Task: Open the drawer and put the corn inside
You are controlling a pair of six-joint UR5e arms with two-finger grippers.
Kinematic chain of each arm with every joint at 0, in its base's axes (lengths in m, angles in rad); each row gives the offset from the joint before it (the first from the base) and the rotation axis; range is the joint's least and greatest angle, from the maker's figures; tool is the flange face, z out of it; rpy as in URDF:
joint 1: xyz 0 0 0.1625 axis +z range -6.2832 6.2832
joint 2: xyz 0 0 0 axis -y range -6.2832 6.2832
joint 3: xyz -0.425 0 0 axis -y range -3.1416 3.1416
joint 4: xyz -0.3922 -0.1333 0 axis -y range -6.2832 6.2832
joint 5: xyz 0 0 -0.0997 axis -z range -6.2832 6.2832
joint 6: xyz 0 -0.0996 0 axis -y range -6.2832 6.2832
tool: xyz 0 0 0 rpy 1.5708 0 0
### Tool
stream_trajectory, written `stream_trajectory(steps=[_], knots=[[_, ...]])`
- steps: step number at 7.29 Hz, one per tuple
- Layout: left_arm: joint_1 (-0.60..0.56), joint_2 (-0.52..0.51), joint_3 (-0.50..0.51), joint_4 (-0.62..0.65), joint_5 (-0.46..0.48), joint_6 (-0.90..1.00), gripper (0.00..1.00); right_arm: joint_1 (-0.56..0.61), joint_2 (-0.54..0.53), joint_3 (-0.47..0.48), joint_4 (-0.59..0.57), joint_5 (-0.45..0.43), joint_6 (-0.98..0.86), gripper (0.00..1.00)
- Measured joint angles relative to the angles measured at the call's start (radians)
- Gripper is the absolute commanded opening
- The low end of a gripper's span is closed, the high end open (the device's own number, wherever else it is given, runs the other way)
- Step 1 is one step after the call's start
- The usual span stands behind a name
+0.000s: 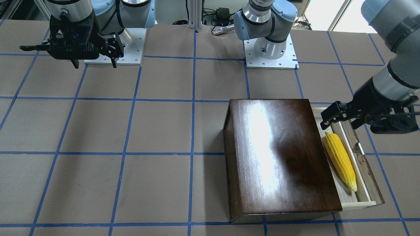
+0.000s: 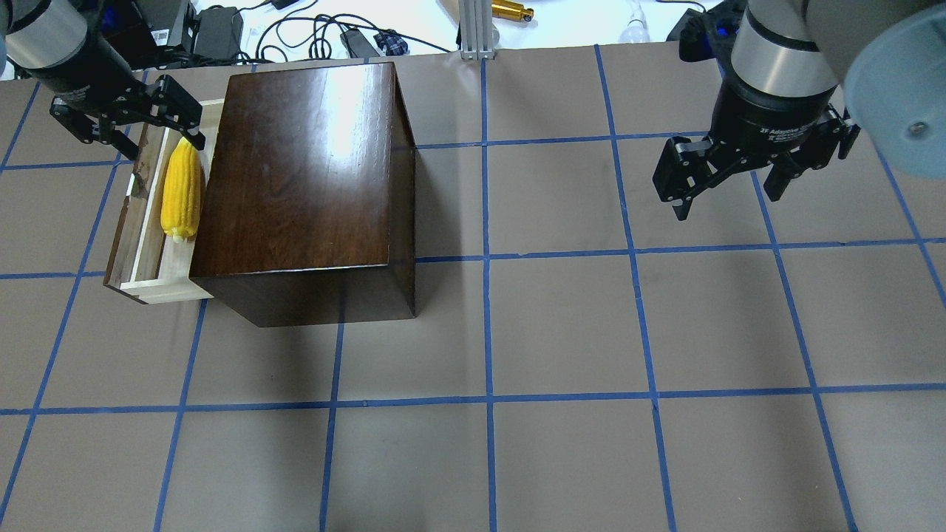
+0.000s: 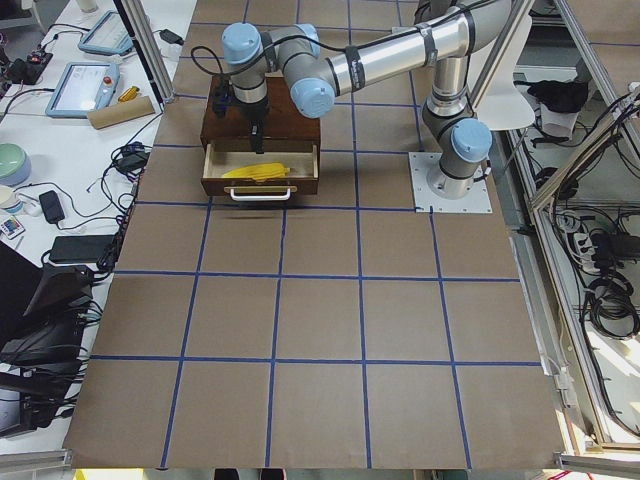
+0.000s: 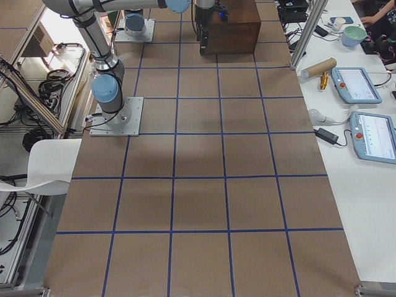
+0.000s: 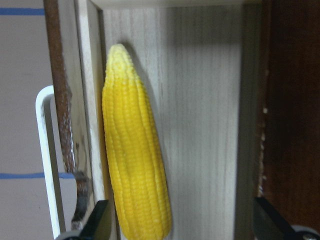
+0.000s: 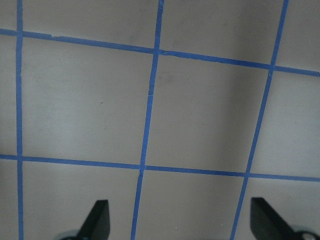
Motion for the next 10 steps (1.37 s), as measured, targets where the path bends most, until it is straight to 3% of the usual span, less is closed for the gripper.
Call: stream_trajectory(steps=[4,10], knots=[[-0.201,0.103,-0.015,-0.062,0.006,-0.208,1.00,0.000,0.000,0.000,0.000,0.000,0.000,1.00],[-0.243,0.172,-0.083,-0.060,0.006,-0.217,1.00,0.000,0.000,0.000,0.000,-0.001,0.000,1.00]])
